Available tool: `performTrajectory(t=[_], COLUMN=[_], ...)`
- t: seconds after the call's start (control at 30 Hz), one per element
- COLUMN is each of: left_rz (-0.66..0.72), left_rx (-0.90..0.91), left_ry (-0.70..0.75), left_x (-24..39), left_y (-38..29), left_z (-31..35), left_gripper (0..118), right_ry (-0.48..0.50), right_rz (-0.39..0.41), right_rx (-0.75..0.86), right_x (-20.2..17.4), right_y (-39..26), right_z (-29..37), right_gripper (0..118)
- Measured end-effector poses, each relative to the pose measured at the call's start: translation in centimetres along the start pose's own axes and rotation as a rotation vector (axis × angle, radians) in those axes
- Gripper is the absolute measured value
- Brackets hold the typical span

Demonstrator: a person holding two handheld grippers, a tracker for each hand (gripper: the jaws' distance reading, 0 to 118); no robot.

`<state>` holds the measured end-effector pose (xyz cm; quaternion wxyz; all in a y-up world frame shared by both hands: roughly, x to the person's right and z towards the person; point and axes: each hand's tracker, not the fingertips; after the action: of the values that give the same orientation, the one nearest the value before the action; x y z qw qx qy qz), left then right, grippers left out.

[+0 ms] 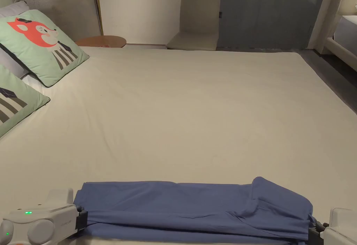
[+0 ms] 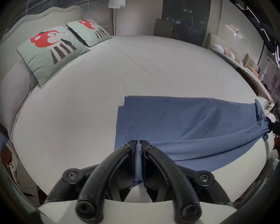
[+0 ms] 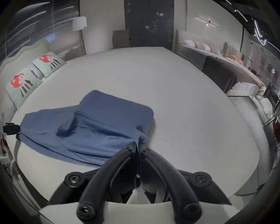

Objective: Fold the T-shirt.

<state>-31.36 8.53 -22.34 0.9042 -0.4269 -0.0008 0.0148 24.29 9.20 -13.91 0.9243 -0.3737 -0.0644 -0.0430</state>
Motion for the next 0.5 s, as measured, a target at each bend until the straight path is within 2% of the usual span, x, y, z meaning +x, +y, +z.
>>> performTrajectory(t=[0.17, 0.2, 0.23, 0.27, 0.3, 0.33, 0.37, 0.4, 0.5], left_rz=[-0.053, -0.045, -0.034, -0.028, -0.02, -0.018, -0.024, -0.032, -0.076], left_rx=[-0.01, 0.013, 0.039, 0.052, 0.057, 0.066, 0.105, 0.161, 0.316], left_ry=[0.036, 0.03, 0.031, 0.031, 0.025, 0.014, -0.003, -0.022, -0.03], left_x=[1.3, 1.4, 1.6, 1.3, 1.5, 1.8, 2.2, 2.5, 4.5], left_y=[-0.4, -0.3, 0.0, 0.3, 0.9, 1.5, 2.1, 2.6, 4.7], left_z=[-0.1, 0.3, 0.7, 0.8, 1.2, 1.7, 2.4, 3.2, 6.5], left_gripper=[3, 7, 17, 39, 72, 95, 109, 108, 108], right_ry=[-0.019, -0.026, -0.043, -0.061, -0.067, -0.06, -0.056, -0.047, -0.022], right_rz=[0.007, 0.015, 0.042, 0.056, 0.073, 0.069, 0.064, 0.055, 0.042], right_rx=[0.004, 0.022, 0.063, 0.09, 0.124, 0.157, 0.188, 0.23, 0.364], right_x=[-1.0, -1.4, -1.8, -2.3, -2.8, -3.1, -3.5, -3.9, -5.6], right_y=[0.0, 0.3, 1.0, 1.5, 2.1, 2.9, 3.6, 4.4, 7.0], right_z=[0.5, 1.1, 2.0, 2.5, 3.2, 3.9, 4.5, 5.3, 7.9], right_gripper=[3, 7, 19, 39, 70, 87, 100, 106, 105])
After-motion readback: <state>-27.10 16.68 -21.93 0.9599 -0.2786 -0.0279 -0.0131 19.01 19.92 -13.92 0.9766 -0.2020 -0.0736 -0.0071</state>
